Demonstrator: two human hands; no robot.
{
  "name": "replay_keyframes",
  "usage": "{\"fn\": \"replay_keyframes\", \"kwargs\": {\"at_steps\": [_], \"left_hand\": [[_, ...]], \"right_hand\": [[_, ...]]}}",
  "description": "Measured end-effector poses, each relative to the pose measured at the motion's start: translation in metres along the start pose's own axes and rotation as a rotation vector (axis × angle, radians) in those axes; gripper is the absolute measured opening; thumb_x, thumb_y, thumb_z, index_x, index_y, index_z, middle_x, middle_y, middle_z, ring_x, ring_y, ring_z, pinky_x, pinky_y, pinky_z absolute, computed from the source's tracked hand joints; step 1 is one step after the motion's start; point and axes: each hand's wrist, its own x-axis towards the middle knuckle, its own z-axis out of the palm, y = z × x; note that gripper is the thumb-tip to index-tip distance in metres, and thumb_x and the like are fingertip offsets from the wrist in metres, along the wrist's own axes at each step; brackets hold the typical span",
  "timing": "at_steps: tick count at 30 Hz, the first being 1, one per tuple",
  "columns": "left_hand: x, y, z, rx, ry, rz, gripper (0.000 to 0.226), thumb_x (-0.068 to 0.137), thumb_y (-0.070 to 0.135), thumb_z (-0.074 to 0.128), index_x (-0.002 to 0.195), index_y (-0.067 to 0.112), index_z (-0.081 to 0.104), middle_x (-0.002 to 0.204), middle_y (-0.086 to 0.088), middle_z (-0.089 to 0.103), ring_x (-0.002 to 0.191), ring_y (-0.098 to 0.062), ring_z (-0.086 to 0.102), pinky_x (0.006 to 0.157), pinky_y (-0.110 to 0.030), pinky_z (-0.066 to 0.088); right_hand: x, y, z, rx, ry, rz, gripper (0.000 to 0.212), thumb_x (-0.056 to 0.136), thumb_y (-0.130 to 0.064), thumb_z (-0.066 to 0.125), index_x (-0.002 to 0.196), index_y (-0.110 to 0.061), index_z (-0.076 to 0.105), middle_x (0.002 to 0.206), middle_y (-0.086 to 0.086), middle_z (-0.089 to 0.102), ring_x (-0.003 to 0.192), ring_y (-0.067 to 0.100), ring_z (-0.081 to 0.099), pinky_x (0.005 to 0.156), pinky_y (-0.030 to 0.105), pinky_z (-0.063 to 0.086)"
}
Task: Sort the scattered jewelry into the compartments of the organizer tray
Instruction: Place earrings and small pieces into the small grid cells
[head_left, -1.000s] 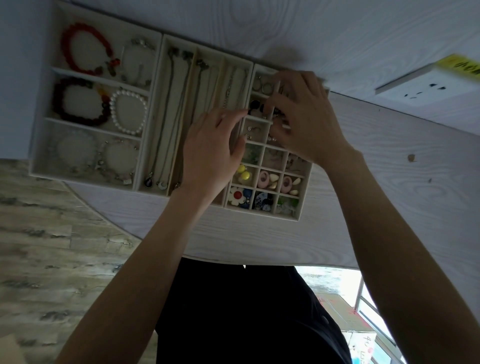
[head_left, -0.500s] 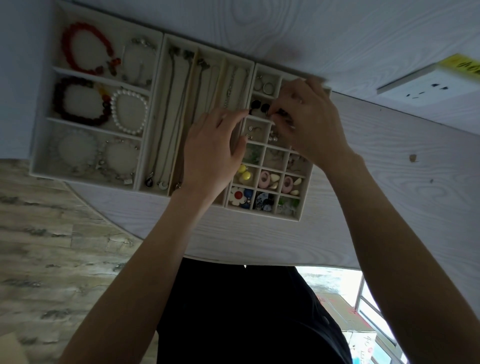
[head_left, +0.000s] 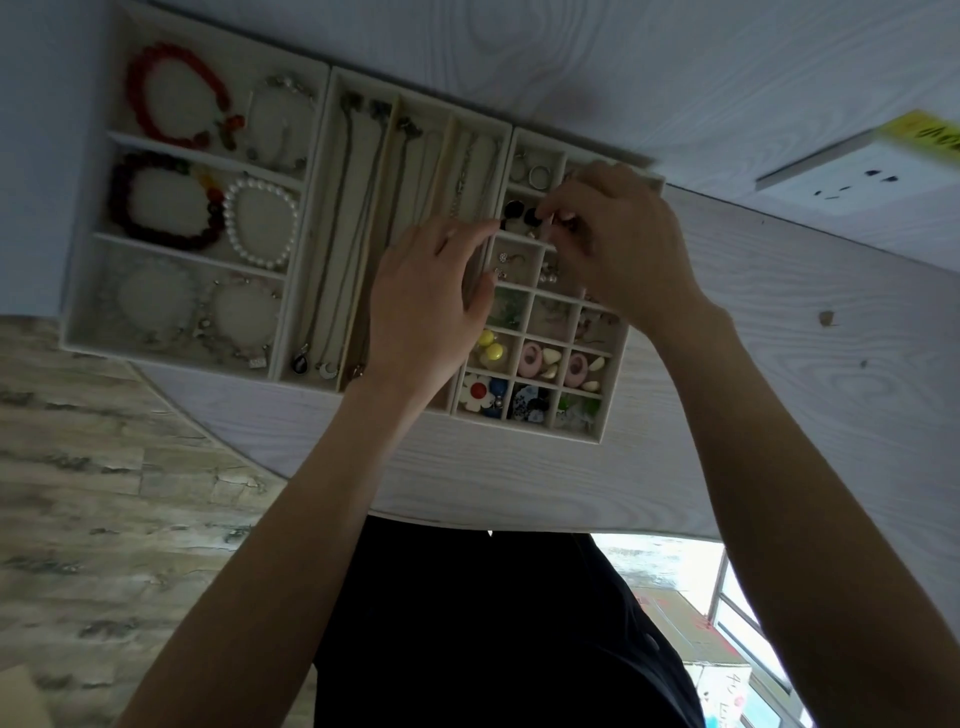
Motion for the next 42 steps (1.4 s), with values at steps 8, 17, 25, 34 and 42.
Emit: {"fn": "replay_keyframes", "kwargs": {"at_steps": [8, 17, 25, 34, 42], "left_hand": [[-0.001, 0.001, 0.0, -0.016, 0.008, 0.004, 0.036, 0.091, 0.029, 0.051, 0.124, 0.015, 0.059, 0.112, -0.005, 0.064, 0.105, -0.021, 0.059, 0.094, -0.036, 0.046], [-0.001, 0.0, 0.001, -0.004, 0.007, 0.005, 0.034, 0.091, 0.025, 0.055, 0.124, 0.016, 0.058, 0.112, -0.004, 0.064, 0.104, -0.02, 0.059, 0.096, -0.037, 0.045], [-0.001, -0.001, 0.0, -0.011, -0.002, 0.009, 0.035, 0.092, 0.026, 0.054, 0.125, 0.017, 0.058, 0.114, -0.004, 0.063, 0.107, -0.02, 0.057, 0.096, -0.039, 0.046], [-0.002, 0.0, 0.001, -0.007, 0.018, 0.015, 0.034, 0.091, 0.025, 0.055, 0.124, 0.016, 0.059, 0.111, -0.005, 0.063, 0.103, -0.02, 0.058, 0.094, -0.036, 0.046], [-0.002, 0.001, 0.0, -0.012, 0.022, 0.012, 0.033, 0.091, 0.023, 0.057, 0.123, 0.015, 0.059, 0.111, -0.006, 0.063, 0.102, -0.022, 0.059, 0.092, -0.039, 0.048]], "right_hand": [[0.006, -0.007, -0.004, -0.159, -0.155, -0.154, 0.034, 0.082, -0.021, 0.043, 0.097, -0.011, 0.071, 0.099, 0.015, 0.059, 0.09, 0.033, 0.055, 0.064, 0.039, 0.048], [0.009, 0.001, -0.004, -0.041, -0.222, -0.075, 0.019, 0.086, -0.024, 0.056, 0.092, -0.011, 0.068, 0.107, 0.012, 0.058, 0.101, 0.03, 0.053, 0.077, 0.04, 0.048], [0.011, -0.003, 0.004, -0.002, -0.084, 0.003, 0.017, 0.088, -0.023, 0.059, 0.091, -0.009, 0.067, 0.101, 0.011, 0.058, 0.097, 0.027, 0.053, 0.072, 0.036, 0.046], [0.015, -0.007, 0.017, -0.031, -0.088, 0.07, 0.021, 0.09, -0.02, 0.055, 0.092, -0.006, 0.07, 0.097, 0.017, 0.053, 0.096, 0.032, 0.05, 0.074, 0.028, 0.035], [0.016, -0.01, 0.016, 0.05, 0.092, 0.181, 0.012, 0.076, -0.02, 0.072, 0.082, -0.01, 0.07, 0.096, 0.012, 0.055, 0.079, 0.016, 0.053, 0.059, 0.03, 0.046]]}}
